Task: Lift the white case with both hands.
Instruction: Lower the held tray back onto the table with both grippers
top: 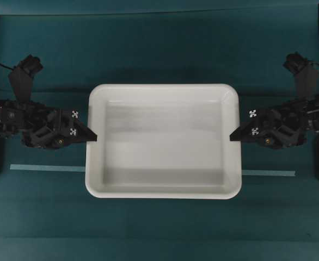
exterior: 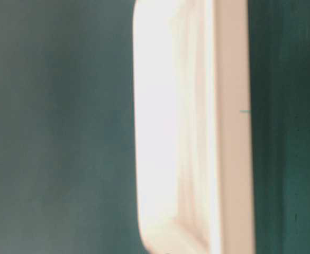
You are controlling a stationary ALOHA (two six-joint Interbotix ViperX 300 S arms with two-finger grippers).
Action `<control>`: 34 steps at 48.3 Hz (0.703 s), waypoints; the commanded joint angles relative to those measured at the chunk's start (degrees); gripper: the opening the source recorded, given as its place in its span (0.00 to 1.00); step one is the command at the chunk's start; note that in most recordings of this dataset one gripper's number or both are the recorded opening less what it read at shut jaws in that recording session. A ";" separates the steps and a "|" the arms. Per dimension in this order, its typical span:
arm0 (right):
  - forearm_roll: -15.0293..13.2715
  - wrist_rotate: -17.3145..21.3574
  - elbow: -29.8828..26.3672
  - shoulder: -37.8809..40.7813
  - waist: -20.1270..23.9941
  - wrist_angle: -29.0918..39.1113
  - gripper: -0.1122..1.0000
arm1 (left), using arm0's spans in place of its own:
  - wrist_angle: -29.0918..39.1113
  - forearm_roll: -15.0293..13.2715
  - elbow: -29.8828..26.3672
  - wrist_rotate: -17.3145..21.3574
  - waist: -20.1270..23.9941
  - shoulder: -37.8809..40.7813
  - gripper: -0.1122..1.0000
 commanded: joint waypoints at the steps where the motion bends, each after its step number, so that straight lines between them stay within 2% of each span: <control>1: -0.18 -0.62 1.41 3.43 0.79 -0.44 0.19 | 0.62 0.18 1.85 0.18 0.18 2.37 0.14; 21: -0.18 -0.70 1.93 11.95 3.43 -4.04 0.19 | -3.60 0.18 5.01 0.18 0.26 10.28 0.14; 34: 0.18 -0.53 5.71 14.33 3.52 -8.26 0.19 | -7.38 0.18 6.42 0.18 0.35 14.85 0.14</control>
